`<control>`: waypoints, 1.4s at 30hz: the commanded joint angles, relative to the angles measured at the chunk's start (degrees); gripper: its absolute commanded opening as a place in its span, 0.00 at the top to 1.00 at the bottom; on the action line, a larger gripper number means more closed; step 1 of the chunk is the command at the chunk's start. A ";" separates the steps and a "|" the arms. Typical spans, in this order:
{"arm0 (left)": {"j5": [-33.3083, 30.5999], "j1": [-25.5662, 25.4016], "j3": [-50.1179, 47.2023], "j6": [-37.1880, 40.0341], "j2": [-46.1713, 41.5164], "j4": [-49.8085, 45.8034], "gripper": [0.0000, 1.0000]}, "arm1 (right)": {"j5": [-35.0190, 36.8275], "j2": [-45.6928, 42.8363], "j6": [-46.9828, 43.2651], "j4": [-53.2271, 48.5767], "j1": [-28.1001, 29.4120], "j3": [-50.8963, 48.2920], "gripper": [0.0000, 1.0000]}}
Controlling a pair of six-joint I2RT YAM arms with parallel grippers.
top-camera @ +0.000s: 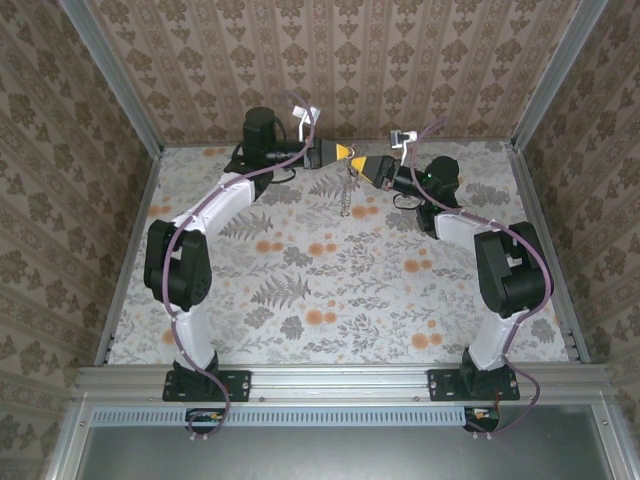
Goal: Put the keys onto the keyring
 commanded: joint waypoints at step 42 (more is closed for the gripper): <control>-10.50 -0.74 -3.86 -7.66 -7.16 7.06 1.00 | 13.34 -17.06 -8.26 -16.32 -1.85 -6.55 0.59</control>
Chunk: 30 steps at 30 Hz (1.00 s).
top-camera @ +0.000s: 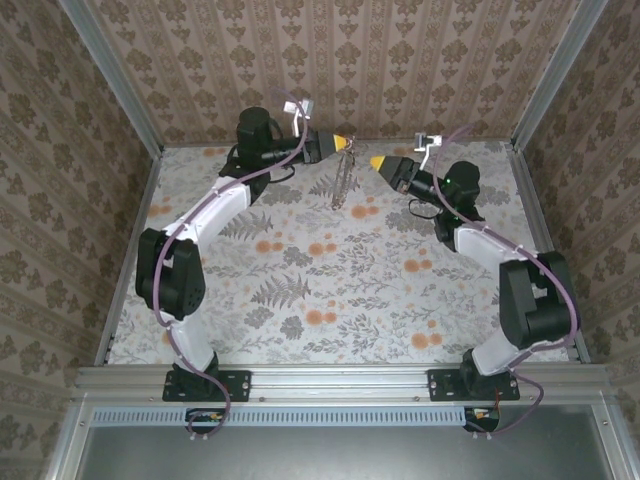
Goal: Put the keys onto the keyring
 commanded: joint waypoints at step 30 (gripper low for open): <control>-9.94 -2.63 -6.90 -10.38 -6.95 6.05 1.00 | 18.77 3.38 -1.88 -4.98 8.04 8.00 0.69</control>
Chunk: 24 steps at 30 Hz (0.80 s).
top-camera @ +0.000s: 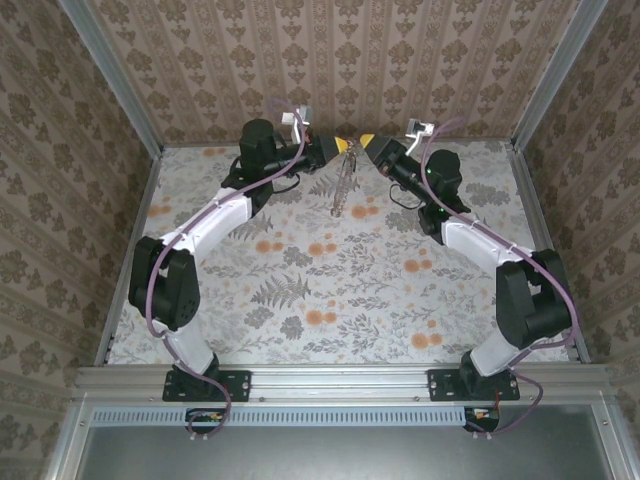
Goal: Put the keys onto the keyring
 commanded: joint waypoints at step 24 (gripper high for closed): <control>-0.61 0.10 -0.62 0.19 -2.99 2.53 1.00 | -1.17 2.16 -0.68 3.91 3.30 2.11 0.82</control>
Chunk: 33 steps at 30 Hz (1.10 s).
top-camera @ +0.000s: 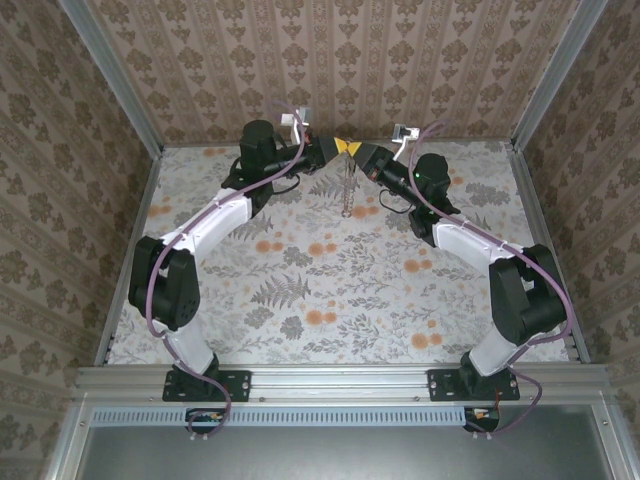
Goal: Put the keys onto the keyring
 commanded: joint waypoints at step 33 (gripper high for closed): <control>15.98 8.22 8.57 21.63 -4.41 -18.43 0.55 | -21.14 2.37 -9.21 -8.57 -3.40 9.89 1.00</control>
